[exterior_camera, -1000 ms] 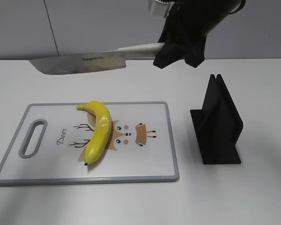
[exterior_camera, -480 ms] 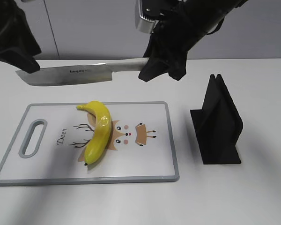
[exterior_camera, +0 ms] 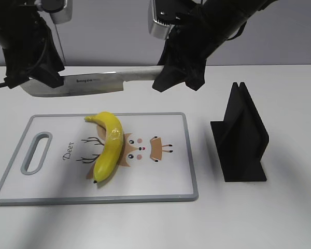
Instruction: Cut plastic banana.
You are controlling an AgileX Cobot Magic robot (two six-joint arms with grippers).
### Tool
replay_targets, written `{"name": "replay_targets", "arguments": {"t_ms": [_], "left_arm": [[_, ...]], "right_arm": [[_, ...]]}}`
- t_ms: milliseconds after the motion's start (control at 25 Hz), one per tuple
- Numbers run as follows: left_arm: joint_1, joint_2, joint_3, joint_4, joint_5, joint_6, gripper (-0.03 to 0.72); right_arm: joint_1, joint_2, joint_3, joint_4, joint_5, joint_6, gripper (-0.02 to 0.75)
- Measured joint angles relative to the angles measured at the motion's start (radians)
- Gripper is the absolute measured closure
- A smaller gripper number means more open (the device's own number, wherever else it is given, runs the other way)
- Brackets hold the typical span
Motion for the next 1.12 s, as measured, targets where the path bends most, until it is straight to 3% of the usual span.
{"name": "replay_targets", "arguments": {"t_ms": [160, 520, 720, 880, 1120], "left_arm": [[0.0, 0.003, 0.0, -0.001, -0.01, 0.0, 0.379], [-0.001, 0.064, 0.0, 0.0, 0.002, 0.0, 0.434], [-0.001, 0.066, 0.0, 0.001, -0.007, 0.0, 0.543], [-0.002, 0.067, 0.0, 0.003, -0.003, 0.0, 0.678], [-0.005, 0.067, 0.0, 0.014, 0.009, 0.005, 0.704]], "right_arm": [[0.0, 0.0, 0.0, 0.0, -0.003, 0.0, 0.574], [0.0, 0.0, 0.0, 0.0, -0.001, 0.0, 0.574], [0.0, 0.0, 0.0, -0.003, -0.006, 0.0, 0.574], [0.0, 0.003, 0.0, -0.005, -0.014, 0.0, 0.574], [0.0, 0.007, -0.001, -0.005, -0.015, 0.0, 0.575]]}}
